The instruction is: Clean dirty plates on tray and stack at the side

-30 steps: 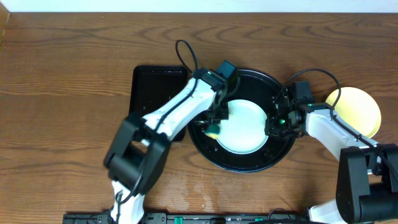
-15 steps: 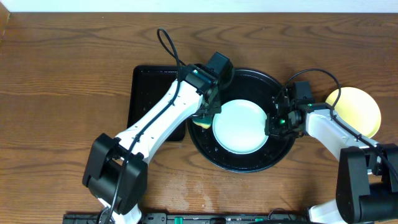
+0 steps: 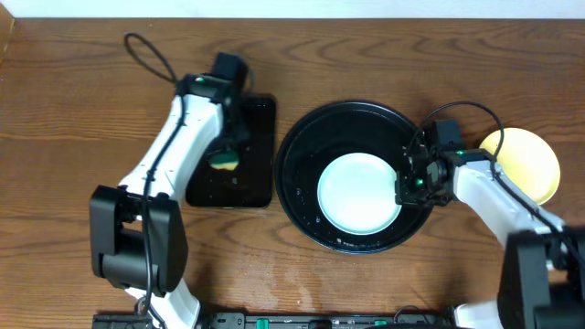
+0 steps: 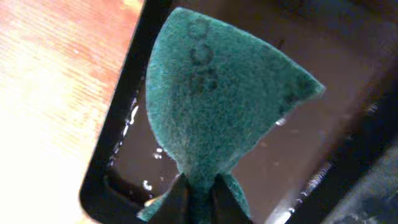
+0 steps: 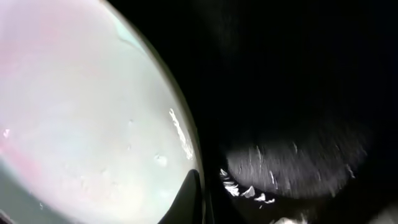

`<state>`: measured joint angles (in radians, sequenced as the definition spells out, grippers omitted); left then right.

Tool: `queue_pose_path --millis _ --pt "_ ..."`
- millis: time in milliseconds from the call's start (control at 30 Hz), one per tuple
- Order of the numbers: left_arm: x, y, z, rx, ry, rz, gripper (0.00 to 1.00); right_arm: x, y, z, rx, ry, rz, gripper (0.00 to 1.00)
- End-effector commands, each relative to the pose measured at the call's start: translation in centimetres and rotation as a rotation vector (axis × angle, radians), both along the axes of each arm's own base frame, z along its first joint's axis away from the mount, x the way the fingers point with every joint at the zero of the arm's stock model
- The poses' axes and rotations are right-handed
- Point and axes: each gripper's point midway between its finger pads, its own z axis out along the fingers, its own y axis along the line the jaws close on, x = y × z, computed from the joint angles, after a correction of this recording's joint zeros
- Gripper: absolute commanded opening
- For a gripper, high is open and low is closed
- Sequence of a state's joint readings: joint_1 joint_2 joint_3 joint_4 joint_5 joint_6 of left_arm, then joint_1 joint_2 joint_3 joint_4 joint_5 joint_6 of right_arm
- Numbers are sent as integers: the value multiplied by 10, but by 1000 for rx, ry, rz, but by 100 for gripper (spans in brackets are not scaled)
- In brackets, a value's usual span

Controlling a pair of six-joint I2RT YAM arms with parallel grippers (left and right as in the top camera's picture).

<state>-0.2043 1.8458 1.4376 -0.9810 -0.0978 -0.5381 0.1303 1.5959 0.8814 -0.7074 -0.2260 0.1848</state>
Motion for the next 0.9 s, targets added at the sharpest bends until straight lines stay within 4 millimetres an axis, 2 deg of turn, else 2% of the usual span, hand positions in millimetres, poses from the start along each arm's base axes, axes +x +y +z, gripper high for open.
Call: queue_pose_path --millis 0,33,167,367,500,600,833,867 --pt "-12 -8 -14 -101 44 -49 22 29 -7 57 -84 -217 31 1" --pt "-12 -9 -14 -118 47 -50 29 30 -6 66 -95 -251 36 1" --pt "-11 -14 -6 -179 30 -70 44 31 -6 97 -157 -370 52 1" --pt "-13 -14 35 -195 -72 -82 65 27 1 123 -296 -493 138 1" --pt "-26 -12 74 -204 -155 -90 70 24 -2 134 -475 -553 167 1" --pt "-39 -10 98 -210 -204 -94 74 22 6 141 -557 -598 202 1" --pt "-69 -5 132 -215 -265 -98 77 14 25 165 -745 -729 276 1" --pt "-70 -5 135 -216 -274 -99 86 13 27 168 -765 -746 283 1"
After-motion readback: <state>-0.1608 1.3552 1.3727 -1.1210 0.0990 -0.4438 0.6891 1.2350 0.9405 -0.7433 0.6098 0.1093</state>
